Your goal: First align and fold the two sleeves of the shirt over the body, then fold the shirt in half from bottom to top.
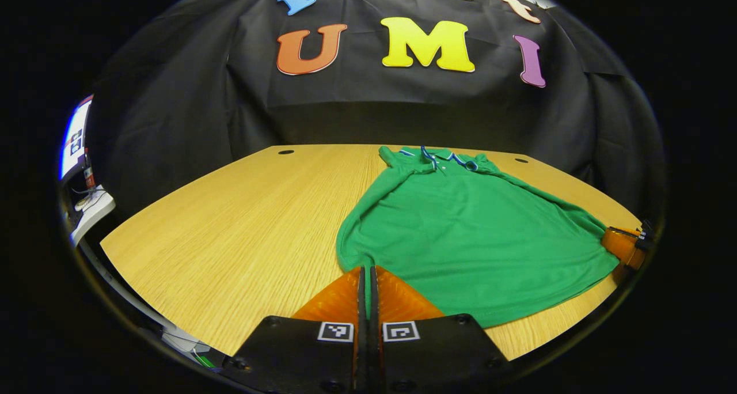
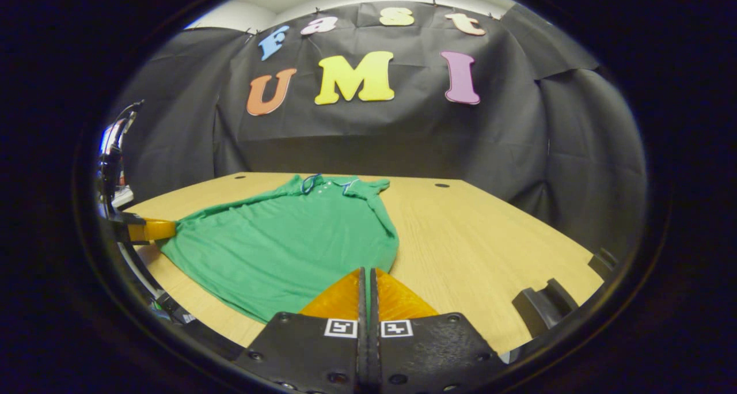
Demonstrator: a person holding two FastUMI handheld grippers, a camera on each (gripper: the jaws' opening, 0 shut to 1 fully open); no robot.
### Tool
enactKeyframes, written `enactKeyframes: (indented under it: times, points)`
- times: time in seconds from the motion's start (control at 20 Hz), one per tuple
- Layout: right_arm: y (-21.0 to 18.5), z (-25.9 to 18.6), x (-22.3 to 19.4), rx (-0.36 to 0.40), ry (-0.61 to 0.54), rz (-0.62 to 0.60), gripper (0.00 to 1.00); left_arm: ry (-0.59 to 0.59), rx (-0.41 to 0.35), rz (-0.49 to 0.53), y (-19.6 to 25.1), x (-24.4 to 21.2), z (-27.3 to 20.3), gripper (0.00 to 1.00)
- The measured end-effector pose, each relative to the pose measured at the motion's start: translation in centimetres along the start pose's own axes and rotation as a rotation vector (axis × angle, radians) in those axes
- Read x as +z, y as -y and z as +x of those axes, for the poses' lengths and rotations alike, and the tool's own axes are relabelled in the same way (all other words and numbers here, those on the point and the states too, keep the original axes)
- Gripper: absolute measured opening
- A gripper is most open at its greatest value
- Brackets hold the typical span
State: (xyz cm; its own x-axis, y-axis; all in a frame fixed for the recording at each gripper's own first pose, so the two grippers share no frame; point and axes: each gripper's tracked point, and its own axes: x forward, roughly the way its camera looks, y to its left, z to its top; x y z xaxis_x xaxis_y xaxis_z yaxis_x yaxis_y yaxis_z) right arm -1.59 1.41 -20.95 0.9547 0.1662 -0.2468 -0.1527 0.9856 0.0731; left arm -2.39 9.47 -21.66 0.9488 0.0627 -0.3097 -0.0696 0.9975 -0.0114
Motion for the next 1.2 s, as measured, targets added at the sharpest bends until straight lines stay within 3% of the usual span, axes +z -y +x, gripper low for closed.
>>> enactKeyframes:
  times: [0.6,0.95,1.2]
  points:
    - [-0.2,3.4,13.1,0.034,0.159,0.001,0.0,0.223,-0.088,0.011,2.9,14.2,1.3,0.06]
    - [-1.1,11.1,20.8,0.052,0.227,-0.04,0.0,0.307,-0.096,0.032,3.0,22.1,7.4,0.06]
    - [-1.2,19.1,24.0,0.027,0.226,-0.115,0.0,0.258,-0.114,0.013,3.2,24.1,15.3,0.06]
